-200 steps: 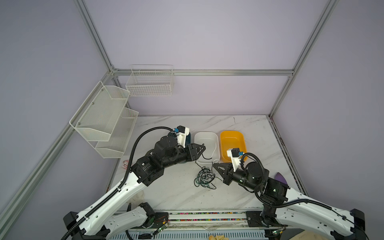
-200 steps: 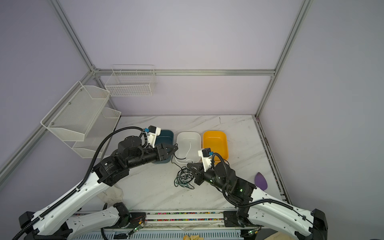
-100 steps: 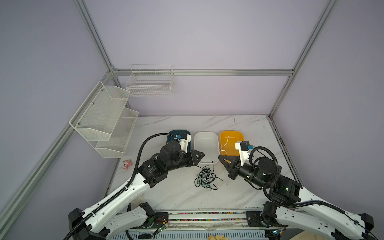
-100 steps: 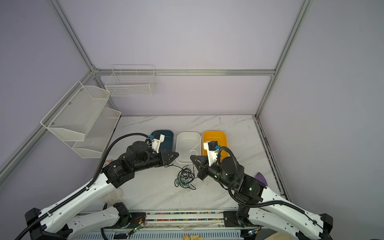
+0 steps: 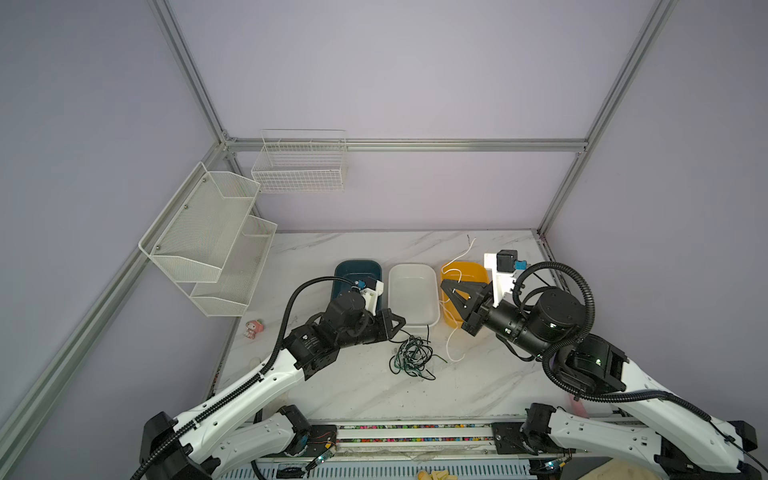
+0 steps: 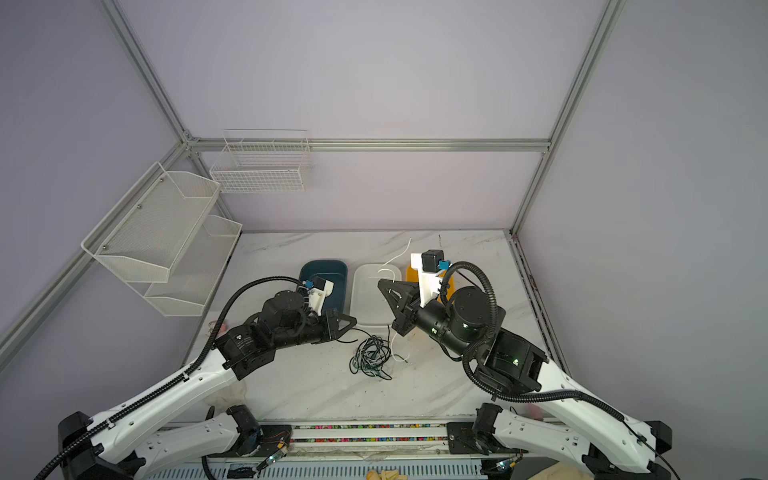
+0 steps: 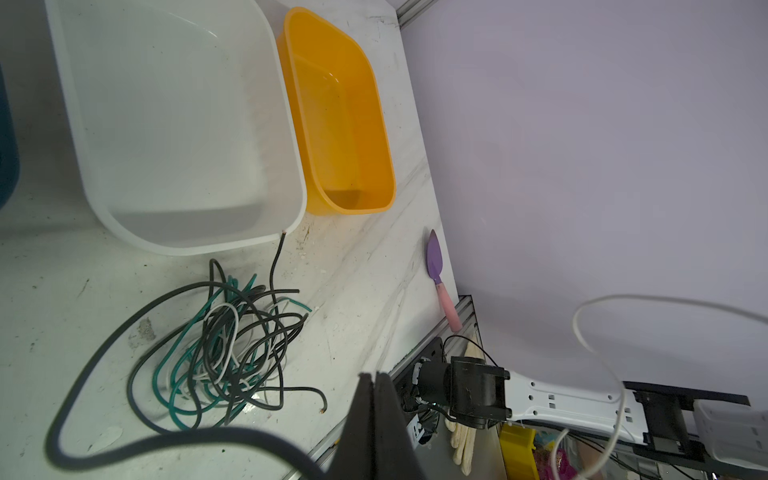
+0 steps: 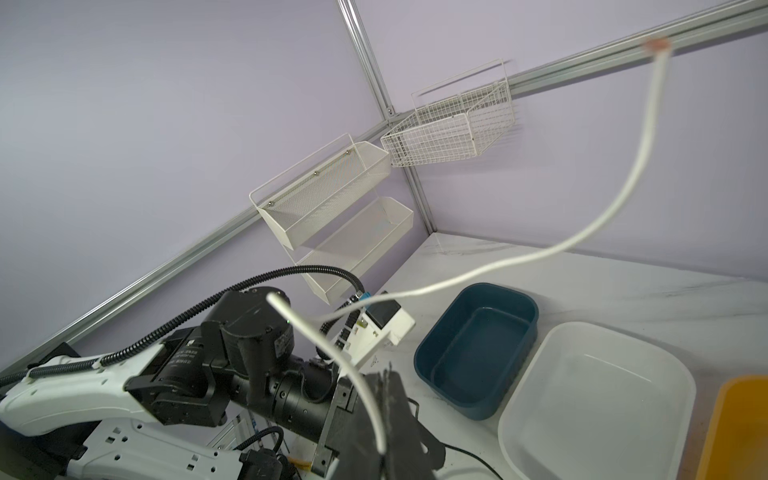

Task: Untangle the cables
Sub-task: 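Raise a white wire out of the bundle with the right gripper, then carry the white wire over the teal tray and open the right gripper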

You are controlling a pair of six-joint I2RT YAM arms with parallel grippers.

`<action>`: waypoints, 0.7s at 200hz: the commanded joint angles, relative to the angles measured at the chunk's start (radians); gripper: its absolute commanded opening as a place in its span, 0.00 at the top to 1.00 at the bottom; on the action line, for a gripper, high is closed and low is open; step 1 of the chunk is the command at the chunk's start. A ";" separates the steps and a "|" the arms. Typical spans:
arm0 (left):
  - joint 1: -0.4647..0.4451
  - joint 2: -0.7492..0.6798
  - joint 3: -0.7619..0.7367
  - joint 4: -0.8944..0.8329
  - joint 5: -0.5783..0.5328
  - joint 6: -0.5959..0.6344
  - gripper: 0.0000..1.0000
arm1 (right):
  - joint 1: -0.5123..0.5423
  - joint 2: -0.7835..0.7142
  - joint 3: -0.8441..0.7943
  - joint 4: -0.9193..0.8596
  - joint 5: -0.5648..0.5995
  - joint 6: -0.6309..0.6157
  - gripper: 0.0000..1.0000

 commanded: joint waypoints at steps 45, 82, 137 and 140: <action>0.004 -0.073 -0.094 -0.030 -0.055 0.056 1.00 | 0.006 0.154 0.241 -0.085 0.073 -0.121 1.00; 0.005 -0.145 -0.129 -0.081 -0.090 0.080 1.00 | -0.009 0.330 0.315 -0.070 -0.015 -0.154 1.00; 0.004 -0.252 -0.181 -0.133 -0.109 0.078 1.00 | -0.094 0.586 0.430 0.019 -0.219 -0.149 1.00; 0.004 -0.257 -0.183 -0.134 -0.109 0.078 1.00 | -0.096 0.599 0.438 0.024 -0.225 -0.150 1.00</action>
